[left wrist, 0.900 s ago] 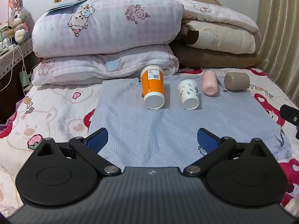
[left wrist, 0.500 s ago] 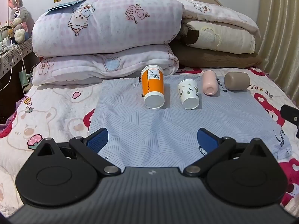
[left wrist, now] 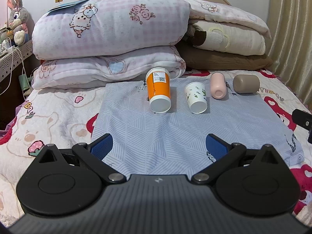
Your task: Flip cup upright
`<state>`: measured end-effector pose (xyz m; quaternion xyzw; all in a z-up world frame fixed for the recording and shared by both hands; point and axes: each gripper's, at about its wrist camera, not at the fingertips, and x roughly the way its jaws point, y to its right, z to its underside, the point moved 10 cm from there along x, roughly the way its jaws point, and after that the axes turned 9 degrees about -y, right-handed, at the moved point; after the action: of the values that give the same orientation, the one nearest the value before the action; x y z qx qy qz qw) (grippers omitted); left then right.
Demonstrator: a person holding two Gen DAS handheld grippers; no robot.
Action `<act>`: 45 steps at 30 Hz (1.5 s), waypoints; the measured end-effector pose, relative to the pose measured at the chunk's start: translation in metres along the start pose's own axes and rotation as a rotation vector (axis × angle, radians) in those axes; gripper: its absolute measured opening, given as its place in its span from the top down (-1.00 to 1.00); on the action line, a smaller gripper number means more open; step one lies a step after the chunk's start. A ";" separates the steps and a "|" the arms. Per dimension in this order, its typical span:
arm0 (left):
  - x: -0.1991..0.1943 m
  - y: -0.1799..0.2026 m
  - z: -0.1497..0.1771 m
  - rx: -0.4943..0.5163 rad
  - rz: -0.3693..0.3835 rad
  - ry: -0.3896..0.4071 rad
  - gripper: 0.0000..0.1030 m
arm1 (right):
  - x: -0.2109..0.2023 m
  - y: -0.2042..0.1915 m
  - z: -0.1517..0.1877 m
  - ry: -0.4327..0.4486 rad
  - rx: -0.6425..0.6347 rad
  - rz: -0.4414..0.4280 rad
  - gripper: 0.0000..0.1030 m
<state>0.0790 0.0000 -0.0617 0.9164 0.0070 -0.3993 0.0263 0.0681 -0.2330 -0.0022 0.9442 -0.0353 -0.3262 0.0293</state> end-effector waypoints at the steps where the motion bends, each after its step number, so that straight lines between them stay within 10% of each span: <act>1: 0.000 0.000 0.000 0.000 0.000 0.000 -1.00 | 0.000 0.000 0.000 -0.001 0.000 0.001 -0.99; 45: 0.012 0.009 0.011 0.007 0.000 -0.001 -1.00 | 0.003 0.002 0.004 -0.035 -0.007 0.006 -0.99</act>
<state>0.0792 -0.0101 -0.0772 0.9164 0.0054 -0.3996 0.0231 0.0685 -0.2349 -0.0070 0.9382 -0.0373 -0.3426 0.0328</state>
